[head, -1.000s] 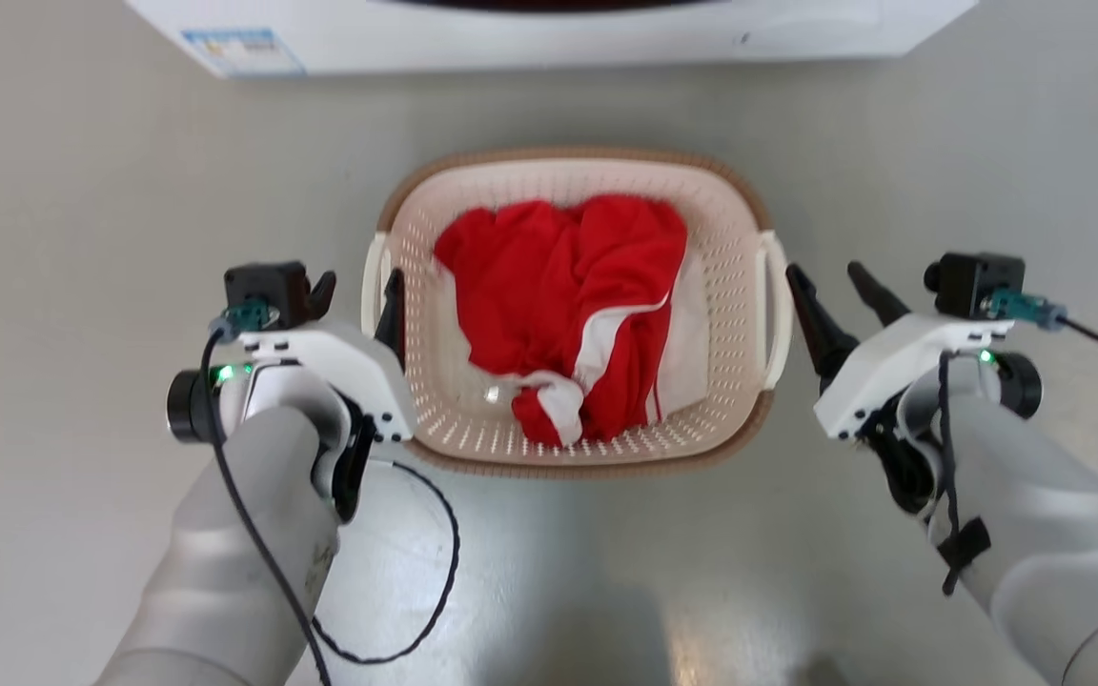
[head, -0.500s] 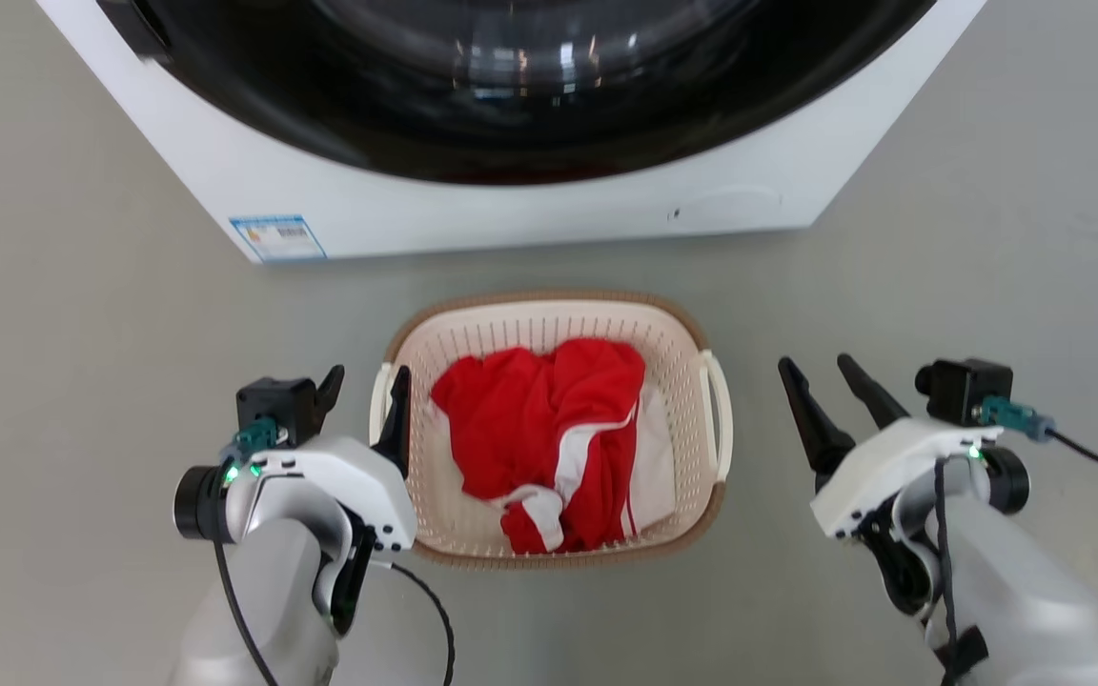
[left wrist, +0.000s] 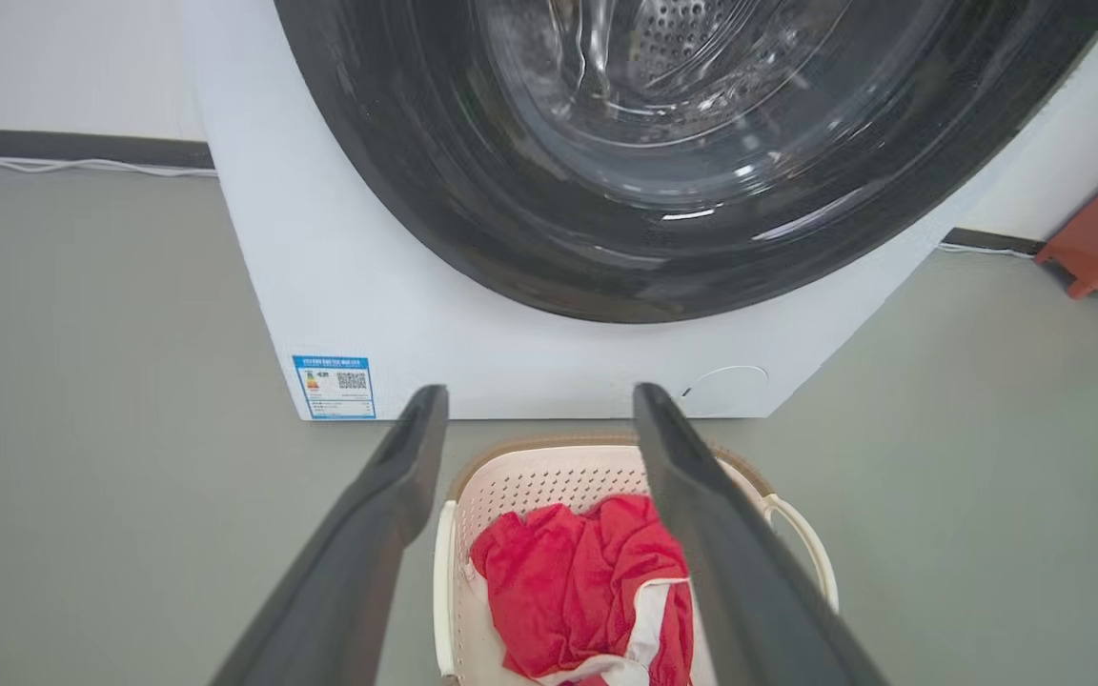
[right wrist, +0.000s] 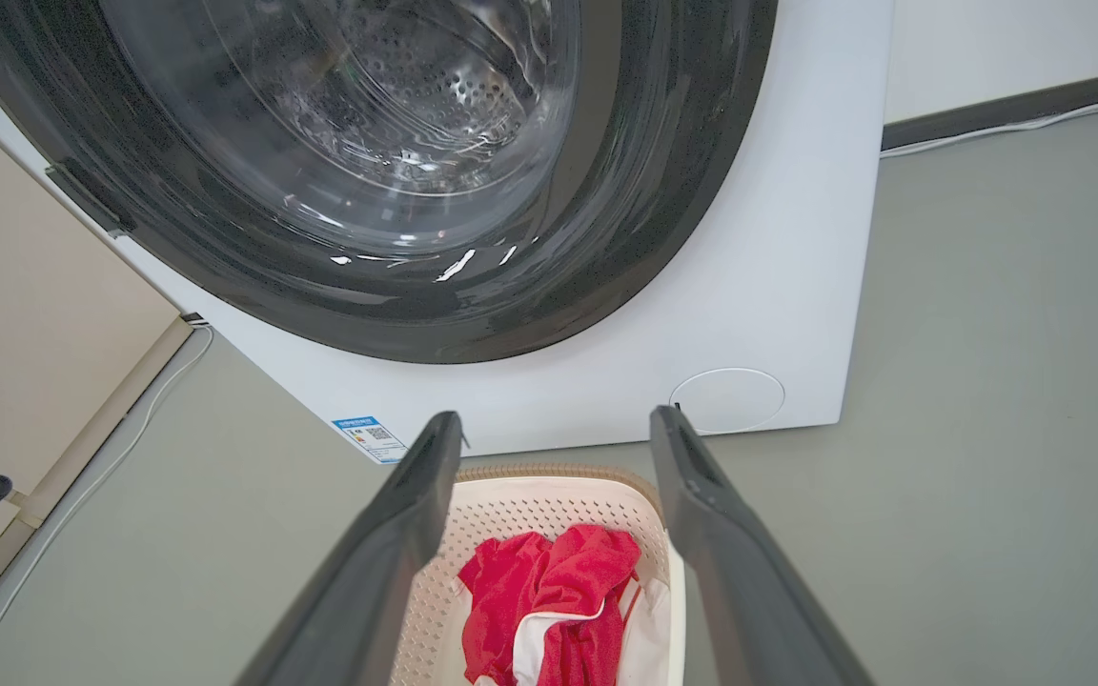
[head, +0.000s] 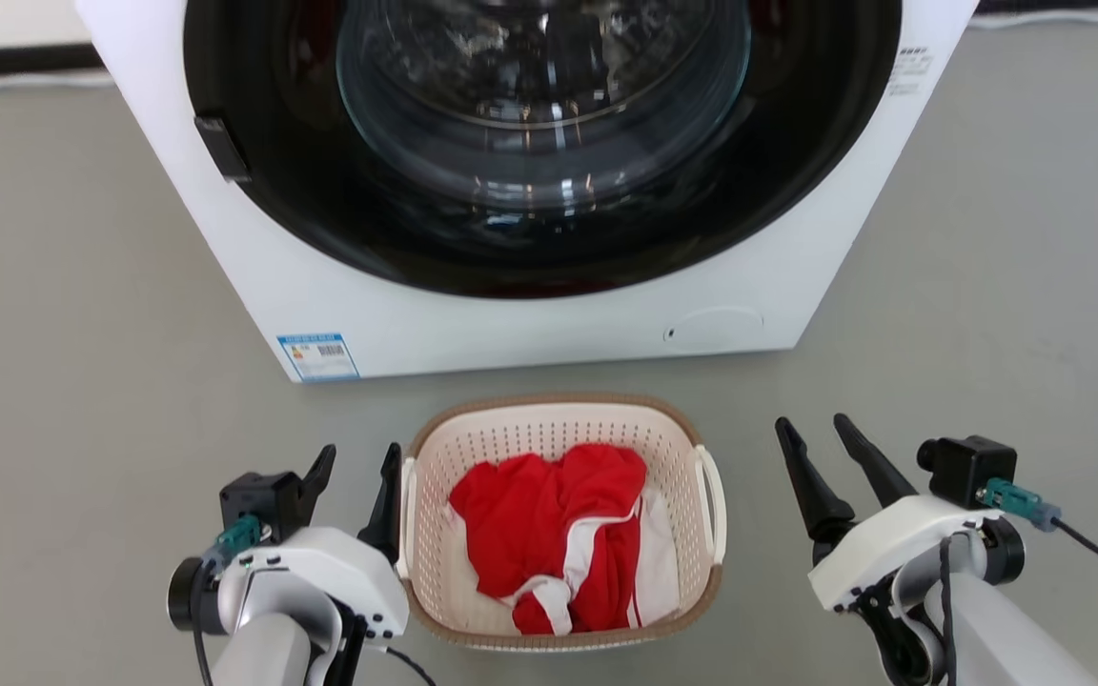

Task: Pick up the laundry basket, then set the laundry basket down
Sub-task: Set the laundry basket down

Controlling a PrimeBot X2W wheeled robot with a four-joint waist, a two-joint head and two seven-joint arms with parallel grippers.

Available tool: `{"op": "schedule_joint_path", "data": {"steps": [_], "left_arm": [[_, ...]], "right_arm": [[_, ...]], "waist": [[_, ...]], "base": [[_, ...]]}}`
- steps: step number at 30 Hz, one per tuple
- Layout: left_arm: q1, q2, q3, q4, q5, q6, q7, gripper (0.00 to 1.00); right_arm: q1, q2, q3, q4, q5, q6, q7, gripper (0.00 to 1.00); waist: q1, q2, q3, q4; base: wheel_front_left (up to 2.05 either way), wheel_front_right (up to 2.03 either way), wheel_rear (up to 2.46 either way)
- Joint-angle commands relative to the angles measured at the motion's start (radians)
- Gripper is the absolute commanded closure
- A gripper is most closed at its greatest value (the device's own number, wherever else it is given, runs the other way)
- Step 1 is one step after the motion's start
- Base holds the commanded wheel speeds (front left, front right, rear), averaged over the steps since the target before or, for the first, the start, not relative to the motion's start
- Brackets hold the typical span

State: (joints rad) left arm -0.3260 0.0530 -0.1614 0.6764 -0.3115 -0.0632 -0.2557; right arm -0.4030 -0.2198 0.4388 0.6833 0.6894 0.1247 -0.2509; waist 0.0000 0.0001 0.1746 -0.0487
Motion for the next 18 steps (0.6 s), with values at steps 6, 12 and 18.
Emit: {"op": "schedule_joint_path", "data": {"steps": [6, 12, 18], "left_arm": [[0.062, 0.006, 0.068, -0.097, 0.028, -0.008, -0.006, 0.00], [0.113, 0.001, 0.087, -0.169, 0.041, -0.009, -0.006, 0.00], [0.163, -0.001, 0.103, -0.257, 0.044, -0.005, -0.006, 0.00]], "right_arm": [[0.062, 0.012, -0.078, -0.102, -0.084, 0.006, -0.011, 0.00], [0.117, 0.039, -0.183, -0.164, -0.182, 0.006, -0.011, 0.00], [0.174, 0.065, -0.266, -0.232, -0.250, 0.006, -0.011, 0.00]], "waist": [[0.0000, -0.0001, -0.075, -0.003], [0.0000, -0.0001, -0.095, 0.002], [0.0000, -0.0001, -0.109, 0.006]], "base": [[0.00, 0.00, 0.00], [0.00, 0.00, 0.00], [0.00, 0.00, 0.00]]}}
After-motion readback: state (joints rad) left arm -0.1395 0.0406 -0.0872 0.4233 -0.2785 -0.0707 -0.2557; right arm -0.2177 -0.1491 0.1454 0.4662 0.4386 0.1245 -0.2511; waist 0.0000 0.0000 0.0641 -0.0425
